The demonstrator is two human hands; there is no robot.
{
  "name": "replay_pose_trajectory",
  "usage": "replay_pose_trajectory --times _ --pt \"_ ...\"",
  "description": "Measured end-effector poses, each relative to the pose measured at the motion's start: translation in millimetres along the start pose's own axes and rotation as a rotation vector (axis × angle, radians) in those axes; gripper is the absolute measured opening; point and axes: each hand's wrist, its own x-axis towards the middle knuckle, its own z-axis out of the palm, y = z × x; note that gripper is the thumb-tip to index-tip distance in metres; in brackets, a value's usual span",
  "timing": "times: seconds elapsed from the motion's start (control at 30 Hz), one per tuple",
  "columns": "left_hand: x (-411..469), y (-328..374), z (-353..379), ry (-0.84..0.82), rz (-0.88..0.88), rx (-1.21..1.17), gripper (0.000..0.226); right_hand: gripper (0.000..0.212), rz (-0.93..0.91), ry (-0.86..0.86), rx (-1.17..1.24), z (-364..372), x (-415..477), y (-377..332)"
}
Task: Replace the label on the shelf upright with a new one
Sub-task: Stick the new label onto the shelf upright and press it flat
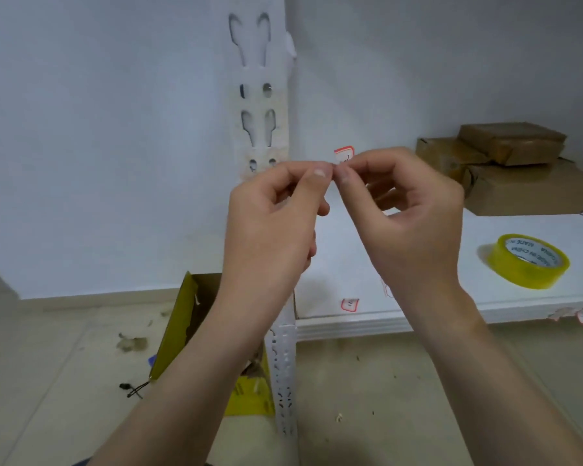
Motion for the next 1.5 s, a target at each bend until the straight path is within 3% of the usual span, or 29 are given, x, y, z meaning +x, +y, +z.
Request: replay_pose_trajectory --times 0.37,0.43,0.5,0.57,0.63,1.5 --pt "7 11 -48 0.037 0.155 0.017 0.010 0.007 -0.268 -0.163 0.013 21 4 -18" --pt "10 11 -54 0.060 0.170 0.053 0.008 0.006 -0.186 -0.104 0.046 24 6 -23" --pt "14 11 -60 0.072 0.175 0.080 0.009 0.005 0.019 -0.023 0.095 26 10 -28" --pt "19 12 -65 0.082 0.182 0.104 0.010 0.006 0.201 -0.031 0.144 28 14 -29" --pt "24 13 -68 0.091 0.192 0.111 0.009 0.005 0.264 -0.076 0.195 32 18 -30" --pt "50 12 -48 0.272 0.341 0.203 0.017 0.015 0.322 0.031 0.142 52 36 -35"
